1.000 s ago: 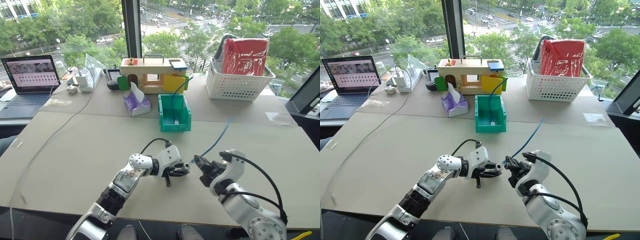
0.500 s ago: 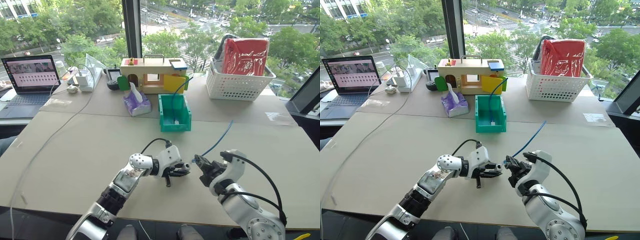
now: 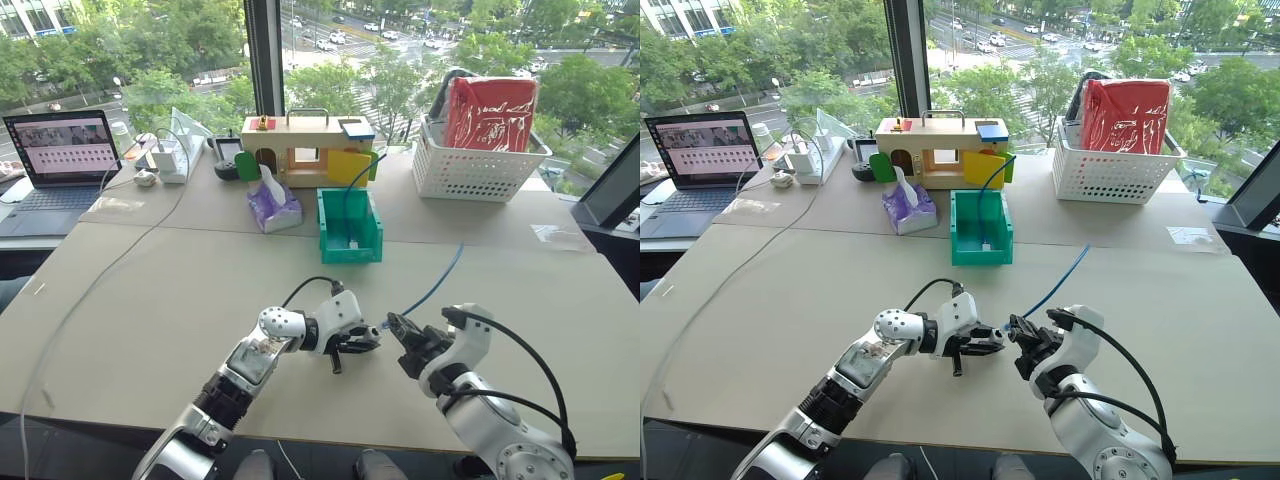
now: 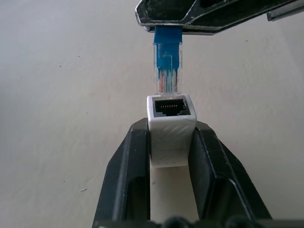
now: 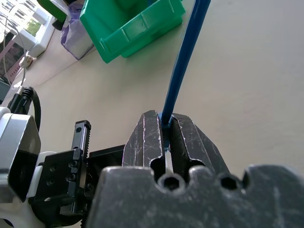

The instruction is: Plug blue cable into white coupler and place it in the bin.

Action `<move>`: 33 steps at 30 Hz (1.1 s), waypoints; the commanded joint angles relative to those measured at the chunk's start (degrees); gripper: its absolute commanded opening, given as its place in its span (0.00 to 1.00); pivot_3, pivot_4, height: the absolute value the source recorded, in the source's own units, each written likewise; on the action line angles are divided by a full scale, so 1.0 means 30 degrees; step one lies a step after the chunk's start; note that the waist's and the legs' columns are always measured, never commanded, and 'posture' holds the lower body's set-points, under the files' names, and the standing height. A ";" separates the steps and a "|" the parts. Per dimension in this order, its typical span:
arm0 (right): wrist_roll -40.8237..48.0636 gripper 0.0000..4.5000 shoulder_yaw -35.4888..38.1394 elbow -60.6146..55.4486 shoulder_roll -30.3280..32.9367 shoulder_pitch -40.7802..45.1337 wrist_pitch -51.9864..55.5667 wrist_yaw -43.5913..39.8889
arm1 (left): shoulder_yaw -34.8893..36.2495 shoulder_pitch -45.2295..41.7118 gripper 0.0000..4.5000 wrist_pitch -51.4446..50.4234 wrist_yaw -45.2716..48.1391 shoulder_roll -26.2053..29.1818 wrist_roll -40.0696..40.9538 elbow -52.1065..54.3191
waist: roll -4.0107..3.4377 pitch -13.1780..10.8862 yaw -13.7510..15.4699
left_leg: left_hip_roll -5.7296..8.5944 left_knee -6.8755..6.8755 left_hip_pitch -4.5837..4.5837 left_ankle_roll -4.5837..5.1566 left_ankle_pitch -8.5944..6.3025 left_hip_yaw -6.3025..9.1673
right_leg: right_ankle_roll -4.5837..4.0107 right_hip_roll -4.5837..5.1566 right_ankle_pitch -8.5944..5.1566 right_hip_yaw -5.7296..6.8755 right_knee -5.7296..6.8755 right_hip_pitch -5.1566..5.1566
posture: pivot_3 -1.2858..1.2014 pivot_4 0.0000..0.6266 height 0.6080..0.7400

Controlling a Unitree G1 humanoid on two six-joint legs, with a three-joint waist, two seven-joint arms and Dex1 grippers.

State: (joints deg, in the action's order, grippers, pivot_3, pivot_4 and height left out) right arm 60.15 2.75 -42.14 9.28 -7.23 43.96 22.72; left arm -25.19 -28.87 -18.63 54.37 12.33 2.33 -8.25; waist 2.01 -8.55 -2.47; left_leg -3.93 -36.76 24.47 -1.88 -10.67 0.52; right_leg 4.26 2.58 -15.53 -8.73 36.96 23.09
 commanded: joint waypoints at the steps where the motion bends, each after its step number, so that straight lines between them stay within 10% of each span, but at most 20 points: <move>1: 0.0676 0.00 0.0005 -0.0491 -0.0126 -0.0012 -0.0027 0.0085 | -0.0674 0.0252 0.14 -0.0196 0.0150 0.0000 -0.0283 -0.0379 | 0.0000 0.0000 0.0005 | 0.0000 0.0000 0.0000 0.0000 0.0000 0.0000 | 0.0000 0.0000 0.0000 0.0001 0.0000 0.0000 | 0.52 0.24 0.86; 33: -0.2162 0.00 -0.2208 -0.0197 0.1968 0.0975 0.2474 0.0381 | -0.0653 0.0299 0.14 -0.1332 -0.0181 0.0140 -0.0293 0.0214 | 0.0045 0.0041 -0.0027 | -0.0003 0.0007 -0.0015 0.0000 -0.0001 0.0005 | 0.0003 -0.0002 -0.0017 0.0007 -0.0007 -0.0007 | 0.52 0.24 0.86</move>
State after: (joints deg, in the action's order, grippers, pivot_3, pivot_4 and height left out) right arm 54.97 -1.66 -42.40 14.61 -3.60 48.23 23.72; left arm -25.16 -28.59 -20.35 53.86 12.78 2.32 -7.32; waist 2.15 -8.42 -2.55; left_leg -3.94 -36.74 24.43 -1.88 -10.67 0.54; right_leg 4.26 2.58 -15.58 -8.71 36.94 23.06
